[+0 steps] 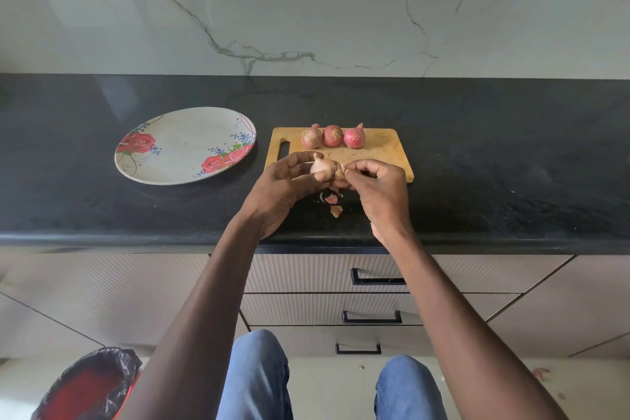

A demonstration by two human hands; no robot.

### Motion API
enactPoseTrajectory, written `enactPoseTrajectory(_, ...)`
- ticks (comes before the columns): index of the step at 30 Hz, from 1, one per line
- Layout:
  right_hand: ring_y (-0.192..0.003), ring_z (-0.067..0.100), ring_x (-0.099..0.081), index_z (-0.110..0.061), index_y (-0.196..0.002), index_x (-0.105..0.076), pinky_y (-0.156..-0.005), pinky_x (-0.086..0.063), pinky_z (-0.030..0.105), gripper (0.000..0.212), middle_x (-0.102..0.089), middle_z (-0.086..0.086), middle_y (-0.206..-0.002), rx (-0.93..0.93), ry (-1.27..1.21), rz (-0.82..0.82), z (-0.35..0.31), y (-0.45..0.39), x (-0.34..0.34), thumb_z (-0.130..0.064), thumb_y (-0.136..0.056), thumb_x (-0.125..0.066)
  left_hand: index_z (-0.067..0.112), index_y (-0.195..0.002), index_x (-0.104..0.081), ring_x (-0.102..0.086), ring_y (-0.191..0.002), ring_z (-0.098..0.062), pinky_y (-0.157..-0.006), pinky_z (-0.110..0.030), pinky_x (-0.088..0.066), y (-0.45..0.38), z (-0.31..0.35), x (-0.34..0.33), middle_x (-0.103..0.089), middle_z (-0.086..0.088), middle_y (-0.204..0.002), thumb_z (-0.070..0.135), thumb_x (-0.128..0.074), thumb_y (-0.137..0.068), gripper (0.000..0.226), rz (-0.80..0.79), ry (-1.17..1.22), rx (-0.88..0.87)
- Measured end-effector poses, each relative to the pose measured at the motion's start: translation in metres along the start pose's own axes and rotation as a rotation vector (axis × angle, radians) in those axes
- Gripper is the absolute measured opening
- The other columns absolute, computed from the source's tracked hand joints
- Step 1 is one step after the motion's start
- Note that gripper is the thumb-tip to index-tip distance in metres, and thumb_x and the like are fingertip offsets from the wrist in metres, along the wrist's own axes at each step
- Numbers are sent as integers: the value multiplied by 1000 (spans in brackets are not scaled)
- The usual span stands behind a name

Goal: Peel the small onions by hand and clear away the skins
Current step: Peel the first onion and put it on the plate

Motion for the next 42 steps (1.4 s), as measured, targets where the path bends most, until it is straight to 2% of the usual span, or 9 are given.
enactPoseTrajectory(7, -68, 19, -72, -2, -80, -73, -73, -57, 25, 13, -73, 6, -69, -69, -210, 40, -1, -1, 6, 7, -87, -67, 3, -122, -59, -71, -95, -24, -86, -36, -61, 1, 2, 1, -69, -12, -104, -8, -61, -91, 32, 28, 2, -16)
enactPoseTrajectory(12, -67, 22, -70, 0, -76, -71, -75, -59, 28, 17, -71, 8, -68, -95, -327, 62, 0, -1, 11, 10, -88, -64, -2, -122, -58, -67, -99, -26, -86, -33, -60, 1, 3, 1, -66, -19, -112, -3, -62, -89, 33, 7, 75, -5)
enactPoseTrajectory(17, -63, 20, -70, 0, -77, -71, -70, -59, 28, 15, -71, 3, -67, -33, -157, -38, -2, 2, 2, 7, -88, -65, -3, -121, -60, -67, -100, -26, -87, -33, -58, 0, 2, 1, -68, -19, -113, -2, -64, -90, 32, -12, 97, 2)
enactPoseTrajectory(22, -68, 30, -72, -1, -81, -70, -69, -57, 42, 13, -73, 13, -77, -60, -105, 10, 4, -3, 3, -10, -90, -68, 1, -120, -60, -66, -106, -28, -89, -36, -56, 2, 4, 1, -67, -17, -116, 1, -69, -80, 41, 11, 101, -15)
enactPoseTrajectory(24, -83, 26, -74, -9, -100, -71, -72, -59, 37, 19, -77, 9, -91, -59, -69, -65, 5, -4, -1, -25, -91, -73, 1, -125, -58, -66, -107, -29, -92, -39, -56, 1, 3, 2, -66, -18, -116, 0, -67, -84, 42, -8, 111, -16)
enactPoseTrajectory(26, -92, 16, -74, -16, -112, -71, -79, -59, 30, 27, -77, 2, -99, -4, 9, -150, 4, -3, -7, -24, -87, -78, -2, -128, -55, -66, -105, -29, -93, -39, -57, 0, 2, 3, -66, -18, -114, -2, -64, -88, 41, -27, 109, -15)
enactPoseTrajectory(28, -92, 9, -73, -16, -105, -74, -83, -58, 28, 21, -77, -3, -96, 60, 71, -153, 3, -2, -7, -16, -85, -80, -3, -127, -56, -66, -108, -30, -97, -40, -56, -1, 1, 1, -67, -19, -115, -2, -65, -88, 39, -41, 95, -11)
enactPoseTrajectory(32, -80, 6, -71, -13, -89, -74, -74, -55, 20, 10, -75, -5, -83, 92, 50, -122, 3, -1, -4, -4, -84, -78, 1, -118, -62, -68, -106, -30, -101, -43, -54, 0, 2, -1, -70, -15, -110, 1, -77, -79, 42, 4, 39, 9)
enactPoseTrajectory(42, -78, 9, -70, -7, -86, -75, -74, -54, 20, 10, -75, 0, -82, 75, 8, -103, 3, -1, -4, 2, -82, -77, 4, -126, -57, -72, -99, -22, -92, -36, -59, 3, 5, -5, -73, -12, -108, 1, -69, -81, 46, 35, 115, 26)
Point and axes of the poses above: each hand's wrist, its own y-axis away from the middle knuckle, its own x-axis out of the back of the hand, z = x × y, the point moved 5 cm from there along -y, towards the middle knuckle
